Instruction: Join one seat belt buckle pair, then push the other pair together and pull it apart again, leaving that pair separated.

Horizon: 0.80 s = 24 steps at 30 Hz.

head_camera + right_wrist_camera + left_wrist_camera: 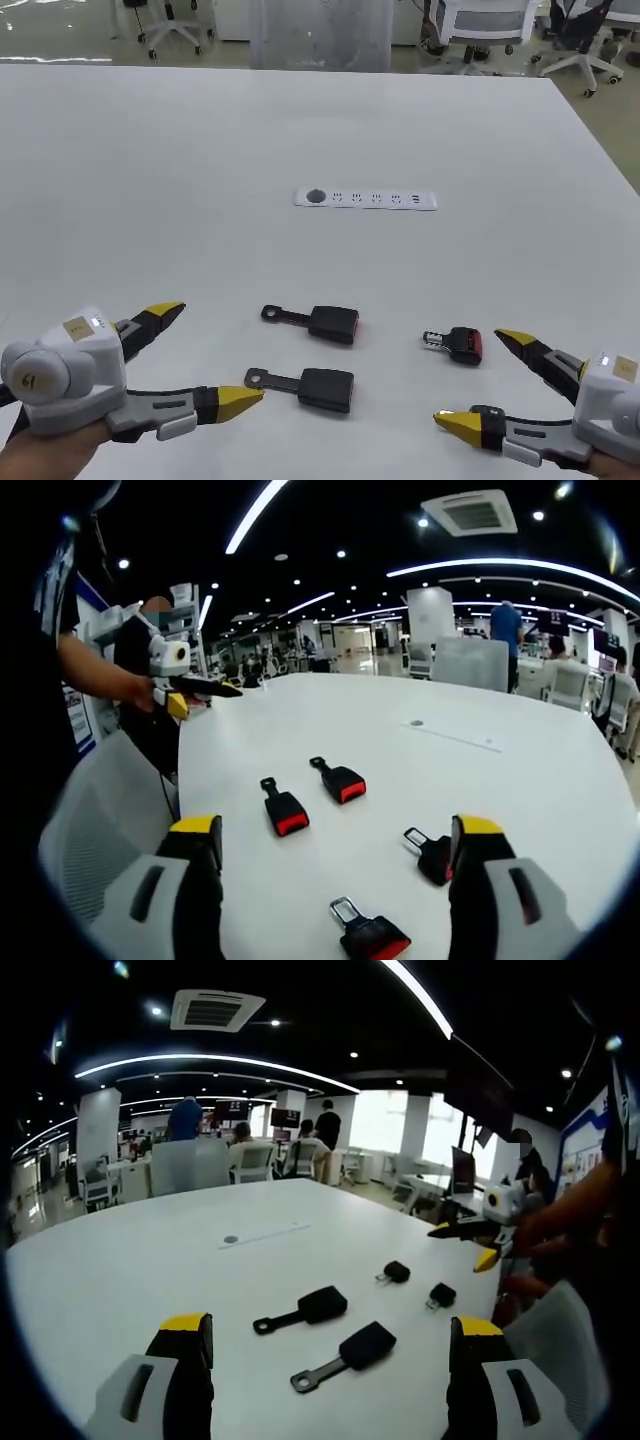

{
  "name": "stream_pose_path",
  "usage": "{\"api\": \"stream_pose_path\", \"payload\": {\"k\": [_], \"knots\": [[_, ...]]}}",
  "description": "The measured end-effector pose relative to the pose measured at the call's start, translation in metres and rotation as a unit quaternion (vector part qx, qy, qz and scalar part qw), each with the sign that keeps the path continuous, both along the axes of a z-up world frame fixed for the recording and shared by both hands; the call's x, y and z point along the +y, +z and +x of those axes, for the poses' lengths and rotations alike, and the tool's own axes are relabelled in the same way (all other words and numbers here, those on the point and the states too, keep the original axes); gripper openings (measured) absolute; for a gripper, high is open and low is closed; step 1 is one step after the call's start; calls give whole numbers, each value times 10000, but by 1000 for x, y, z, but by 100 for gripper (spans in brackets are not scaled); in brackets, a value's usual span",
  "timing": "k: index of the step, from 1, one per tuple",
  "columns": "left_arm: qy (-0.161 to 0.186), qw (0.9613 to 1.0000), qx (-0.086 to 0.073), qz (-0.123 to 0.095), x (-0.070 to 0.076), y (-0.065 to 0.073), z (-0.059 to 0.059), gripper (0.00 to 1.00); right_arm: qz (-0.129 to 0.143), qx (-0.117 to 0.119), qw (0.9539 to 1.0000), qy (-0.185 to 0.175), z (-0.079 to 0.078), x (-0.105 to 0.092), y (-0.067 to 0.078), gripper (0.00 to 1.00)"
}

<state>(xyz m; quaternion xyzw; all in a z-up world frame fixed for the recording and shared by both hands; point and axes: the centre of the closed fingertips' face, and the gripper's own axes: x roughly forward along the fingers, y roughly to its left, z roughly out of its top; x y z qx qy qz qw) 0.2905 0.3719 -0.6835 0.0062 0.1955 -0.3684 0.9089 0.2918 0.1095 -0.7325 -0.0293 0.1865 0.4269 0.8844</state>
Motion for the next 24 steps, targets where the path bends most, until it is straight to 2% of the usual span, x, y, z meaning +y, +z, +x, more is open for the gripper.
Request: {"api": "stream_pose_path", "payload": {"k": [12,24], "knots": [[-97,9999,13,41,-7,0,-1,100,-141,19,9999,17,-5,-7,-3,96],[-261,9995,109,125,-19,-11,0,100,-324,136,9994,44,-11,-28,-13,94]]}}
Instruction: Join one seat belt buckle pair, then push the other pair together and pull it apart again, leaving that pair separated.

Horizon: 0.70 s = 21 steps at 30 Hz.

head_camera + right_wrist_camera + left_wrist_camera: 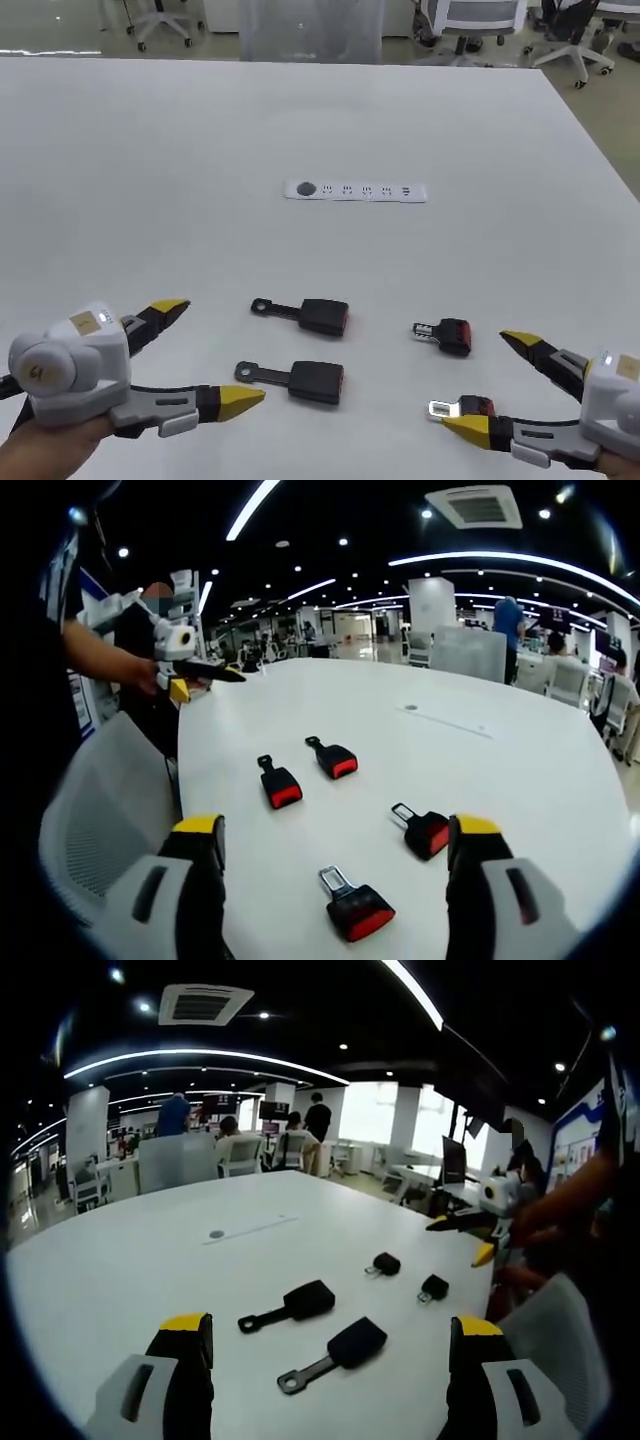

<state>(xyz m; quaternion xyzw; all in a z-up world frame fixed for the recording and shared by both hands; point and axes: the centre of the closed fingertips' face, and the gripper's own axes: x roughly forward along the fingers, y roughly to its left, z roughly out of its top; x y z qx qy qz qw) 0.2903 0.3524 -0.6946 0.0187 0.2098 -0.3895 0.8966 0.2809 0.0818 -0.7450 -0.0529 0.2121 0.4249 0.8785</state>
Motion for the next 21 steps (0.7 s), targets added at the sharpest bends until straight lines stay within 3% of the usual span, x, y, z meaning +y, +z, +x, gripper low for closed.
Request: {"api": "stream_pose_path", "payload": {"k": [10,21], "knots": [[-201,9997,85,107,-11,-10,3,99,-200,168,9996,120,-8,-12,-14,90],[-582,9972,283,366,-29,-31,0,97,-483,444,9972,362,-16,-22,-37,85]]}}
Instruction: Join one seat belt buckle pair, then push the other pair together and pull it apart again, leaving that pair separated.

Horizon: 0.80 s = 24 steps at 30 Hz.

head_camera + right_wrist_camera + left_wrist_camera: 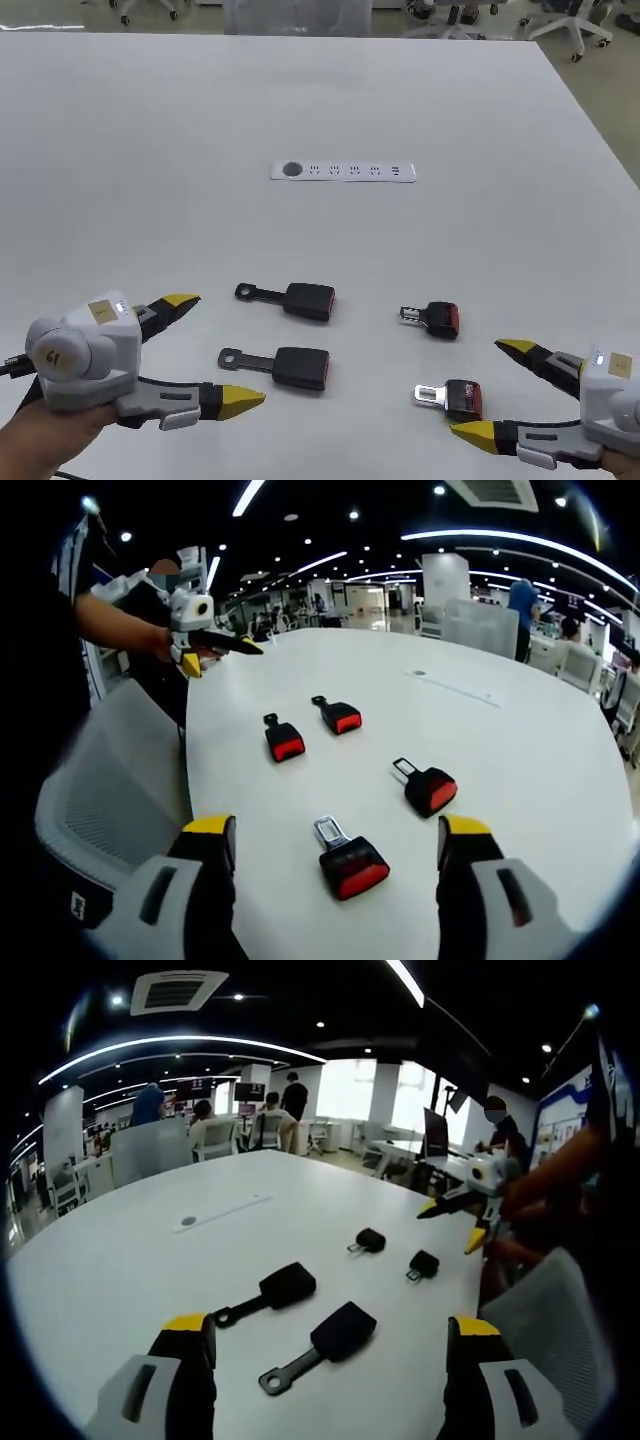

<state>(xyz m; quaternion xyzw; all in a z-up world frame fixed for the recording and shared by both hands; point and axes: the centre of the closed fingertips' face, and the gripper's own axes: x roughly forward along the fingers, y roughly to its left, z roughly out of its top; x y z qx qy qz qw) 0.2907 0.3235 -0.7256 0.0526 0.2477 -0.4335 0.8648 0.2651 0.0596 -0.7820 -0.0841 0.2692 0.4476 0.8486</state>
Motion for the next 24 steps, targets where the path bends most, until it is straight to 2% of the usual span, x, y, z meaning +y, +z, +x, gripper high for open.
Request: {"api": "stream_pose_path", "payload": {"k": [4,9,13,19,24], "knots": [[-69,9999,20,97,-4,-6,2,98,-50,41,10000,40,0,-3,-4,83],[-290,9992,188,197,-13,-16,2,94,-187,168,9995,171,-2,-8,-16,81],[-451,9984,237,258,-21,-24,3,92,-301,295,9986,307,-5,-10,-26,77],[-739,9956,412,397,-31,-39,3,87,-434,422,9972,450,-7,-11,-37,74],[-1027,9922,474,520,-37,-53,6,85,-486,506,9961,536,-6,-11,-44,71]]}}
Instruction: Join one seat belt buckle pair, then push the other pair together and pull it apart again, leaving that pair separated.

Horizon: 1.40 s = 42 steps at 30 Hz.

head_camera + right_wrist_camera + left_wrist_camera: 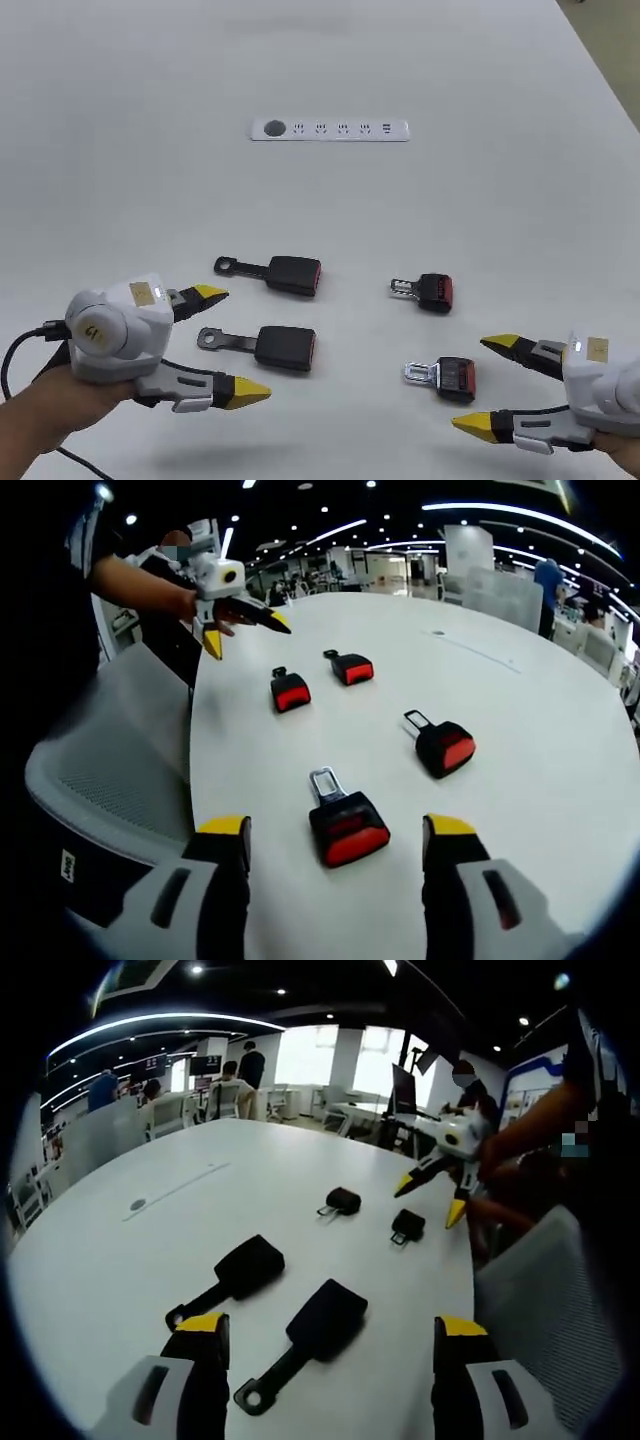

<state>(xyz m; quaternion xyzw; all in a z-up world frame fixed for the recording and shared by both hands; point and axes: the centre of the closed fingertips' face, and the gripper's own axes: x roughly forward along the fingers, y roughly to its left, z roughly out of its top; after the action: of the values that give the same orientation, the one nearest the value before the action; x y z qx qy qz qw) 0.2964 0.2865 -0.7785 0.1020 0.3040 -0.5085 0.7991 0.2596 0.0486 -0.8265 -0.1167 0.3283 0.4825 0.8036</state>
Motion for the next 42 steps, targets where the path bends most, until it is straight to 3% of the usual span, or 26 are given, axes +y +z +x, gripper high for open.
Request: {"api": "stream_pose_path", "payload": {"k": [3,4,5,6,8,14,17,19,20,24,25,27,29,31,34,35,36,37,38,39,42], "knots": [[-168,9998,-44,74,-1,-6,3,81,-61,34,9999,96,0,1,-3,70],[-325,9990,-155,253,1,-12,4,79,-91,54,9999,124,0,2,-4,70],[-404,9984,-168,370,2,-16,5,78,-111,55,9998,156,0,2,-5,70],[-412,9986,-89,320,-1,-18,4,77,-116,62,9997,184,1,2,-6,70],[-535,9980,-90,314,-4,-22,4,76,-146,70,9995,261,1,2,-8,69],[-831,9955,31,462,-12,-39,6,72,-252,194,9989,341,3,-1,-16,66],[-999,9935,-24,554,-15,-48,9,70,-275,197,9985,427,4,1,-18,64],[-1155,9906,77,730,-15,-57,7,69,-399,219,9975,537,2,0,-23,63],[-1204,9902,4,710,-17,-59,9,69,-442,209,9972,559,3,-1,-24,62],[-1384,9880,-17,691,-23,-62,11,68,-344,228,9974,599,3,3,-24,60],[-1426,9876,50,662,-25,-62,10,67,-346,238,9973,605,4,3,-24,60],[-1613,9849,-75,630,-29,-60,8,64,-325,276,9971,636,3,3,-25,56],[-1608,9843,-88,726,-27,-64,9,57,-414,323,9957,758,1,3,-28,55],[-1699,9811,-80,924,-22,-72,8,55,-456,306,9949,850,-1,2,-30,54],[-1874,9772,-107,994,-21,-77,2,52,-452,324,9940,937,-2,2,-31,51],[-1838,9775,-70,1036,-20,-80,2,50,-471,283,9938,967,-1,1,-31,49],[-1941,9749,-215,1072,-21,-81,3,49,-464,291,9937,974,-1,1,-31,48],[-1967,9750,-355,974,-24,-79,5,48,-450,286,9935,1009,0,1,-31,45],[-1896,9764,-234,1005,-20,-80,4,47,-478,254,9930,1052,0,0,-31,43],[-1921,9758,-260,1017,-20,-80,4,46,-523,170,9926,1084,2,-1,-31,40],[-2033,9736,-321,986,-21,-80,5,44,-454,207,9926,1110,3,-1,-31,38]]}}
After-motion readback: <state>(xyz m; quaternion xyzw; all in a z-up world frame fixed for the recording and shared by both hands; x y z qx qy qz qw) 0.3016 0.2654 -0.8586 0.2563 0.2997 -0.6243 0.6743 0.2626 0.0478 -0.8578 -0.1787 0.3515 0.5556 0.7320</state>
